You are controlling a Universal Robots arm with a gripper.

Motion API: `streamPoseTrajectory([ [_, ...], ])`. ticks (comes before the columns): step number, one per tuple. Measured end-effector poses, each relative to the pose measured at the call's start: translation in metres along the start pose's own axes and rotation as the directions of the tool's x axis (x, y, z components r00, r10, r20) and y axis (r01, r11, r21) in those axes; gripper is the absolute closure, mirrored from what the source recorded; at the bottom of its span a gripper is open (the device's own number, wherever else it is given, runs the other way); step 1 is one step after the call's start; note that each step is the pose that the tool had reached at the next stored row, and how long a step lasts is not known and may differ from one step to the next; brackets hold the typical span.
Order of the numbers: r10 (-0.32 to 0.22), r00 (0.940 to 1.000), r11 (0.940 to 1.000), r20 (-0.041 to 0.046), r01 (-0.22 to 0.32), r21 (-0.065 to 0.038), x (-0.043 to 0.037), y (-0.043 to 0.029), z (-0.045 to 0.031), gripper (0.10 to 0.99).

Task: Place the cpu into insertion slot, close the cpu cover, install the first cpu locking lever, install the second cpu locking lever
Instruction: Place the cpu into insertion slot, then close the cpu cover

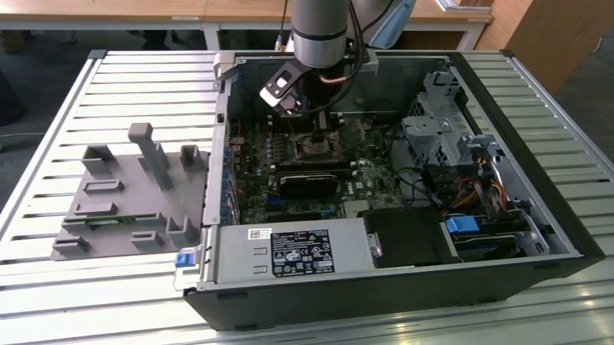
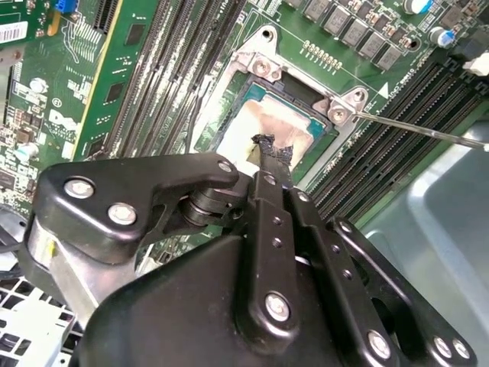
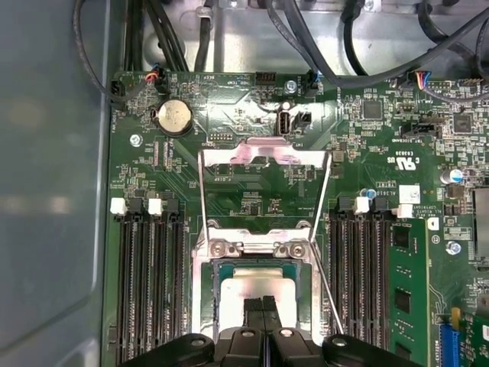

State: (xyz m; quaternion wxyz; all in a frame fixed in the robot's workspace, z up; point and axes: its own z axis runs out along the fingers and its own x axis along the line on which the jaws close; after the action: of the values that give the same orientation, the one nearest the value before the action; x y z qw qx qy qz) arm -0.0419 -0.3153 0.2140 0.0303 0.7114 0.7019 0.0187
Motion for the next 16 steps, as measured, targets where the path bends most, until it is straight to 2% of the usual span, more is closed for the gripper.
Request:
streamPoseTrajectory([
  [10, 0.000, 1.0000, 1.0000, 0.0000, 0.000, 0.000, -0.0002, 0.0009, -0.0124, 0.980],
  [16, 0.000, 1.0000, 1.0000, 0.0006, 0.000, 0.001, -0.0004, 0.0018, -0.0260, 0.980],
])
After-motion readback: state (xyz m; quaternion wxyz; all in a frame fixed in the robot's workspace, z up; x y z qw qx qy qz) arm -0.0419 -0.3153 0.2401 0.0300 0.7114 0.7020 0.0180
